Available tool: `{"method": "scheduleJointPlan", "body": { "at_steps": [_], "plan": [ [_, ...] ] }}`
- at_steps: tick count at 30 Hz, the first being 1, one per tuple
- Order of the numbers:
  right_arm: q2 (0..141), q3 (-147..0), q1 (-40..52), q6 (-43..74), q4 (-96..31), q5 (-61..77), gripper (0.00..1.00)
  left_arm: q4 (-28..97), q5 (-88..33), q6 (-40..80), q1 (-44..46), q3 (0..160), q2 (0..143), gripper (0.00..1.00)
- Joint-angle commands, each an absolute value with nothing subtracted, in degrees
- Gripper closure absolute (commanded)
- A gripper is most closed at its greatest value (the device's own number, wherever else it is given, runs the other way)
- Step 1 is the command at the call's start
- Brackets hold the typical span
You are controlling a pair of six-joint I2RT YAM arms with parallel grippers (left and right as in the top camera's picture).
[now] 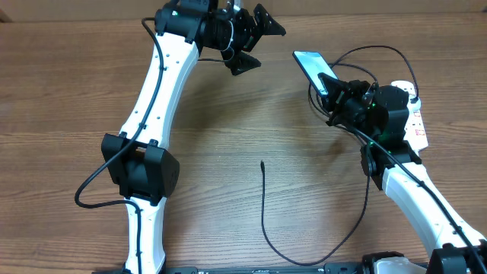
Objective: Plug charger to phone and switch on socket
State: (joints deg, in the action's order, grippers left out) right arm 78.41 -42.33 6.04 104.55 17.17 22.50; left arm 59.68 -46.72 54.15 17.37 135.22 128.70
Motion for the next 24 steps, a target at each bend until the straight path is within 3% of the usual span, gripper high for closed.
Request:
{"method": "scheduleJointPlan", "body": {
  "at_steps": [1, 15, 24],
  "plan": [
    [78.24, -43.11, 6.35, 109.97, 20.69, 23.18, 0.96, 58.65, -47.22, 56.84, 18.92, 136.51, 128.49, 0.0],
    [78.24, -43.11, 9.02, 114.58, 26.59, 23.14, 0.96, 56.66, -34.44, 63.75, 23.83, 136.51, 128.57, 0.0],
    [78.24, -43.11, 9.43, 115.52, 32.21, 23.33, 0.96, 54.35, -32.47, 66.11, 25.82, 136.49, 129.01, 0.0]
  ]
}}
